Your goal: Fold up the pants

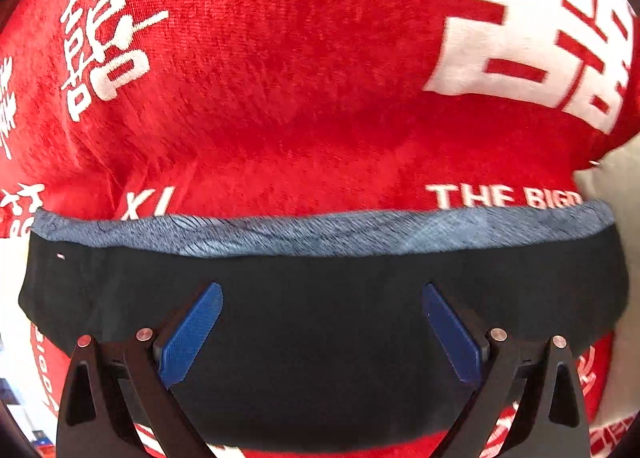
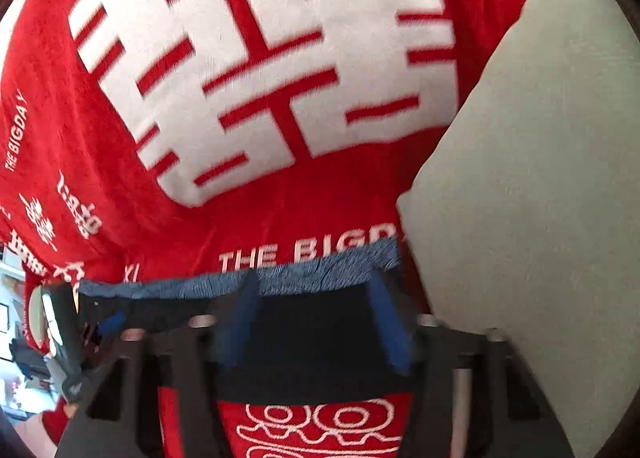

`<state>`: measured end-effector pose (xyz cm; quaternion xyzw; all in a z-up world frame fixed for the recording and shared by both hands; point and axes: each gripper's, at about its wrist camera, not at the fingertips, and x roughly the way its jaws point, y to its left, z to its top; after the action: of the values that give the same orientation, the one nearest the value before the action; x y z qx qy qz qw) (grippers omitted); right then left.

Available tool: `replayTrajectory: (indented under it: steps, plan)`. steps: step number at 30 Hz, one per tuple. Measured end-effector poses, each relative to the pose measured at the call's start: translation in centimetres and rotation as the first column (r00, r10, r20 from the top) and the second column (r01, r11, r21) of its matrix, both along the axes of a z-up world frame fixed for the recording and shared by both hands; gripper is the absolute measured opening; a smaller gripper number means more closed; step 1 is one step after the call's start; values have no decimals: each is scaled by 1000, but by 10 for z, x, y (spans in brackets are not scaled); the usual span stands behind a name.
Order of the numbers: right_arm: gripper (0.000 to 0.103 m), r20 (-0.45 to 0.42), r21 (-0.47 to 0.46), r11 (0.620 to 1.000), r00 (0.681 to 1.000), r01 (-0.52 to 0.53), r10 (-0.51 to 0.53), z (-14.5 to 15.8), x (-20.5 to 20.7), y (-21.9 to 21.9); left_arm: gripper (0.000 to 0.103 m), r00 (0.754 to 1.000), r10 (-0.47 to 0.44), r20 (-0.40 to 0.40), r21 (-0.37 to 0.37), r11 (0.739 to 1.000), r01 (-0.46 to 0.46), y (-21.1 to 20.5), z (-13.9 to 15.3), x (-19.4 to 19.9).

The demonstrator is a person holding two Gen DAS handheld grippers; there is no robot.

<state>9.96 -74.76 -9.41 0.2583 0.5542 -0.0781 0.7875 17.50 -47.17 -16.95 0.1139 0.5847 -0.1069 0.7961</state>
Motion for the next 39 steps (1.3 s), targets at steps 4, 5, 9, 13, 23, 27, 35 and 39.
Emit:
replayTrajectory:
  steps: [4,5,9,13,23,27,35,39]
  plan:
    - [22,-103,-11,1000,995,10,-11,-52,19,-4,100,999,47,-20,16,999,-47,4,-17,13]
    - [22,-147,-38,999,989,7,-12,-66,21,-6,100,998,51,-27,31,998,-50,4,-25,17]
    - [5,-190,-164,984,981,-68,36,-93,14,-7,100,997,78,-29,64,995,-76,19,-43,35]
    - [5,-197,-233,965,978,-118,72,-90,13,3,100,982,187,-8,117,976,-185,55,-49,66]
    - [52,-137,-156,987,990,-30,8,-48,-6,10,100,970,243,-14,154,959,-238,114,-32,53]
    - [57,-176,-185,980,984,-68,35,-55,-33,29,101,971,231,-67,181,959,-216,124,-49,18]
    - [59,-166,-163,986,986,-20,-8,-41,-87,40,102,963,254,-87,157,958,-239,153,-32,-7]
    - [64,-151,-134,990,986,46,-66,-26,-107,45,102,968,238,-74,163,961,-224,166,-16,-23]
